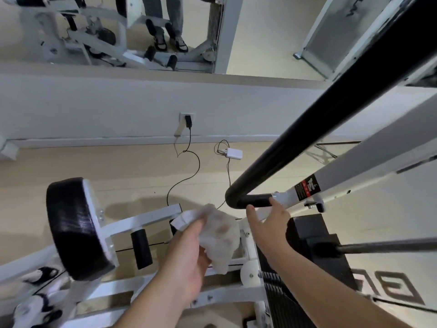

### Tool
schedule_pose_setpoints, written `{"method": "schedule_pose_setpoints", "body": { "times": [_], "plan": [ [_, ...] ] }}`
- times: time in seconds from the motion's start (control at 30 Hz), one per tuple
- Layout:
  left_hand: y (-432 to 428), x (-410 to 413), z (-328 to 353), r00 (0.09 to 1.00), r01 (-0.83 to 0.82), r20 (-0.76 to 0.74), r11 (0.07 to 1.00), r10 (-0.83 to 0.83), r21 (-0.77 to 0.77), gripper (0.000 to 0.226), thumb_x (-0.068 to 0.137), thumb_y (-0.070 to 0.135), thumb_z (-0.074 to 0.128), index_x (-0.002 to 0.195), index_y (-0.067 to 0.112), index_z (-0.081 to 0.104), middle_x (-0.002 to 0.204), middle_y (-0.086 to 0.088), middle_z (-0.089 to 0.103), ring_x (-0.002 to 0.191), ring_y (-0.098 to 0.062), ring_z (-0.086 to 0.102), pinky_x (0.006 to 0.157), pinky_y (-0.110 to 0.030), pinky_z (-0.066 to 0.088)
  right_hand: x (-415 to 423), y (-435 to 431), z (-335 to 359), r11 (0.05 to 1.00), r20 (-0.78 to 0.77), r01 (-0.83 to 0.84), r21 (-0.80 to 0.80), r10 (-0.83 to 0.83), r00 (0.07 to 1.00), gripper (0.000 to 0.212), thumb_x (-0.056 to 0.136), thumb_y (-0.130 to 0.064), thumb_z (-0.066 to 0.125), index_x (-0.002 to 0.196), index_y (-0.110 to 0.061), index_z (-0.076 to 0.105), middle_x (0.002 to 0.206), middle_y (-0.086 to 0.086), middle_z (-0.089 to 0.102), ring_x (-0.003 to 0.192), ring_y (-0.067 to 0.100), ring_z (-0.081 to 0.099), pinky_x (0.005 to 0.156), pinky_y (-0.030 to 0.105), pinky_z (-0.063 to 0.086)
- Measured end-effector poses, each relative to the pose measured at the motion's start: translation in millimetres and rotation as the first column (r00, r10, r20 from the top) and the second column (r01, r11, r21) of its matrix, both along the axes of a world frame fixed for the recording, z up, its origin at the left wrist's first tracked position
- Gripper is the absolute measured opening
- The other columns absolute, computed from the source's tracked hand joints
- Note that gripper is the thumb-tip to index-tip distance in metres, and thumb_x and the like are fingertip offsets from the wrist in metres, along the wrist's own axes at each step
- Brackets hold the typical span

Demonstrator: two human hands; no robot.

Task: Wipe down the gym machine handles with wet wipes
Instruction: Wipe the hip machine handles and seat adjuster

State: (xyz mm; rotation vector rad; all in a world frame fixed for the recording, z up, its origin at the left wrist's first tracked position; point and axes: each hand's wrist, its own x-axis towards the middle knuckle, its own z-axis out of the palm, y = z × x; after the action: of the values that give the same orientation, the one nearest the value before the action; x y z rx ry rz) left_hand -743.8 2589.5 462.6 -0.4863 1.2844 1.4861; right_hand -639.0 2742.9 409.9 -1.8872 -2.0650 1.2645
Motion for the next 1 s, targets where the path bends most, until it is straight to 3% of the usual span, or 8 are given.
{"method": "schedule_pose_setpoints", "body": {
  "times": [0.1,0.2,0.3,0.4,0.6,0.77,0.9,1.0],
  "plan": [
    [4,2,10,0.992,0.122,0.024,0.991,-0.124,0.048,0.029,0.102,0.027,0.058,0.120,0.012,0.074,0.114,-0.015,0.076,0.112,-0.036,0.071,0.099,-0.050,0.052,5,-31,31,0.678,-0.350,-0.076,-0.731,-0.277,0.895,0.073,0.092,-0.073,0.052,0.138,-0.018,0.064,0.140,0.013,0.062,0.127,0.030,0.062,0.101,0.042,0.052],
    [8,8,19,0.976,0.210,0.043,0.975,-0.213,0.073,0.030,0.097,0.030,0.063,0.116,0.009,0.076,0.108,-0.015,0.078,0.097,-0.033,0.076,0.091,-0.049,0.059,21,-34,45,0.441,-0.380,-0.189,-0.877,-0.398,0.835,0.086,0.089,-0.078,0.055,0.144,-0.012,0.060,0.142,0.019,0.059,0.129,0.033,0.056,0.116,0.048,0.040],
    [12,9,16,0.961,0.278,0.002,0.960,-0.278,0.024,0.026,0.095,0.026,0.067,0.113,0.010,0.076,0.102,-0.014,0.079,0.085,-0.028,0.078,0.063,-0.035,0.059,26,-34,49,0.529,-0.404,-0.182,-0.829,-0.340,0.849,0.082,0.091,-0.073,0.052,0.142,-0.010,0.060,0.138,0.019,0.063,0.127,0.035,0.058,0.118,0.054,0.038],
    [21,8,9,0.951,0.306,-0.041,0.951,-0.308,-0.040,0.020,0.101,0.021,0.060,0.114,0.011,0.072,0.101,-0.015,0.079,0.089,-0.032,0.078,0.072,-0.040,0.062,25,-29,54,0.693,-0.326,0.021,-0.720,-0.364,0.872,0.058,0.102,-0.056,0.046,0.134,-0.010,0.062,0.119,0.017,0.075,0.111,0.033,0.072,0.098,0.047,0.055],
    [28,1,-10,0.949,0.215,-0.191,0.958,-0.251,-0.188,0.013,0.103,0.013,0.052,0.110,0.012,0.064,0.100,-0.017,0.073,0.087,-0.029,0.070,0.092,-0.043,0.059,24,4,70,0.816,-0.338,0.488,-0.310,-0.575,0.745,0.057,0.107,-0.051,0.040,0.149,-0.013,0.043,0.134,0.008,0.058,0.115,0.025,0.054,0.097,0.041,0.042],
    [36,1,-28,0.936,0.258,-0.187,0.941,-0.300,-0.217,0.013,0.102,0.012,0.054,0.111,0.016,0.062,0.091,-0.012,0.072,0.079,-0.026,0.068,0.076,-0.039,0.054,-30,-9,86,0.911,-0.496,0.235,-0.338,-0.385,0.779,0.037,0.096,-0.008,0.054,0.128,-0.023,0.061,0.125,0.003,0.064,0.109,0.019,0.055,0.088,0.034,0.041],
    [37,-2,-51,0.933,0.257,-0.178,0.926,-0.312,-0.275,0.015,0.098,0.010,0.056,0.112,0.016,0.060,0.088,-0.012,0.072,0.076,-0.028,0.066,0.071,-0.038,0.048,-56,-30,71,0.957,-0.591,0.098,-0.275,-0.248,0.768,0.078,0.088,0.012,0.045,0.133,-0.051,0.046,0.113,-0.007,0.060,0.099,0.009,0.053,0.079,0.025,0.043],
    [38,-3,-57,0.928,0.258,-0.191,0.922,-0.320,-0.289,0.017,0.099,0.012,0.054,0.114,0.016,0.060,0.096,-0.012,0.073,0.082,-0.027,0.070,0.072,-0.037,0.051,-68,-43,30,0.964,-0.530,0.084,-0.251,-0.210,0.822,0.098,0.086,0.015,0.038,0.106,-0.081,0.032,0.118,0.000,0.050,0.108,0.022,0.053,0.093,0.045,0.050]
  ]
}}
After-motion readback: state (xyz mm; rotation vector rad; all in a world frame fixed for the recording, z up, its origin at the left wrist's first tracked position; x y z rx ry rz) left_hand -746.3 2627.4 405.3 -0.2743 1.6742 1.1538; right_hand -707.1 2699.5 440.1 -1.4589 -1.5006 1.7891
